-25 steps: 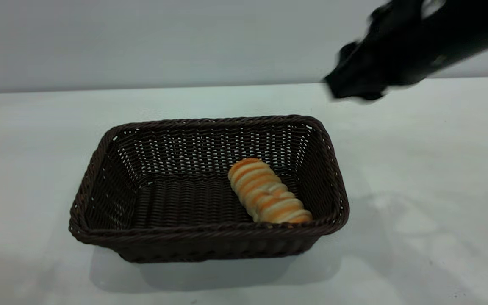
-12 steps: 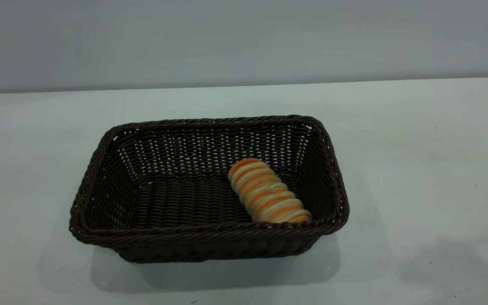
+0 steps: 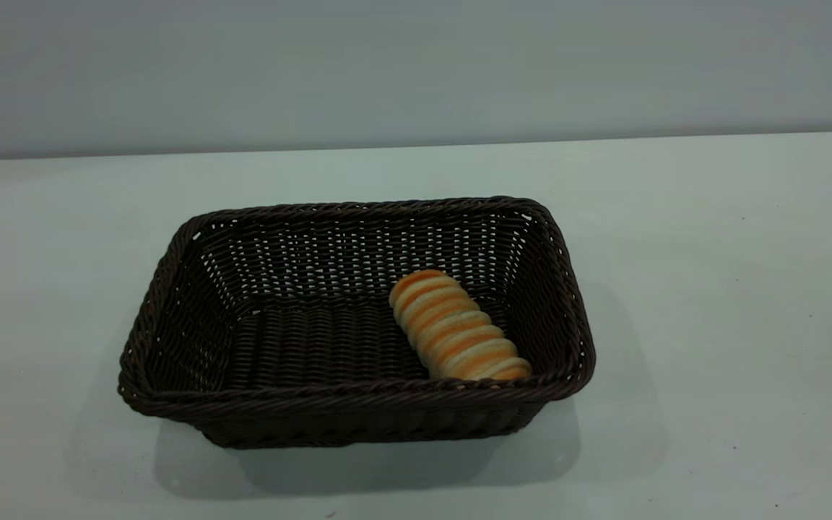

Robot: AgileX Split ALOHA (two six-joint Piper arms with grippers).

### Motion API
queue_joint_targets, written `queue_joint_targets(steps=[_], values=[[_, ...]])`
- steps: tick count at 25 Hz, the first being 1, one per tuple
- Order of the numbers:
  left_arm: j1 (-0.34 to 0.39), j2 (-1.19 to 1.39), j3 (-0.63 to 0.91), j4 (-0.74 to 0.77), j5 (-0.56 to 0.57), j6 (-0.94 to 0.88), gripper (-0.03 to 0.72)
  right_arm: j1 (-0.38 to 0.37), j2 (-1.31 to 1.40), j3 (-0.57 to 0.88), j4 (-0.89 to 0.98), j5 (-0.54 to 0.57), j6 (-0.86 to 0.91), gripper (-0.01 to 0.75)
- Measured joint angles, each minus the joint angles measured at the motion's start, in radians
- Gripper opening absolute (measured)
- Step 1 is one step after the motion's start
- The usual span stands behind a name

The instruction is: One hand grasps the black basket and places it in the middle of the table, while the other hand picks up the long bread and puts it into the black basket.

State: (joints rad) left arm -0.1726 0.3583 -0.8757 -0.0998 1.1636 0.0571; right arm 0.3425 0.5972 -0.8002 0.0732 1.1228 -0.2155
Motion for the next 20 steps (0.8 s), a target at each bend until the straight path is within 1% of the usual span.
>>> queue_joint_targets(steps=[4, 7, 12, 16, 20], values=[[0.000, -0.094, 0.009, 0.000, 0.000, -0.018, 0.585, 0.000, -0.133, 0.000, 0.034, 0.089, -0.002, 0.230], [0.000, -0.164, 0.059, 0.000, 0.000, -0.057, 0.585, 0.000, -0.226, 0.018, 0.042, 0.115, 0.010, 0.230], [0.000, -0.270, 0.185, 0.000, 0.000, -0.081, 0.585, 0.000, -0.372, 0.131, 0.043, 0.107, 0.037, 0.233], [0.000, -0.315, 0.278, 0.002, 0.000, -0.079, 0.585, 0.000, -0.450, 0.245, 0.042, 0.051, 0.044, 0.236], [0.000, -0.324, 0.347, 0.025, -0.004, -0.078, 0.585, 0.000, -0.487, 0.311, 0.041, 0.021, 0.047, 0.236]])
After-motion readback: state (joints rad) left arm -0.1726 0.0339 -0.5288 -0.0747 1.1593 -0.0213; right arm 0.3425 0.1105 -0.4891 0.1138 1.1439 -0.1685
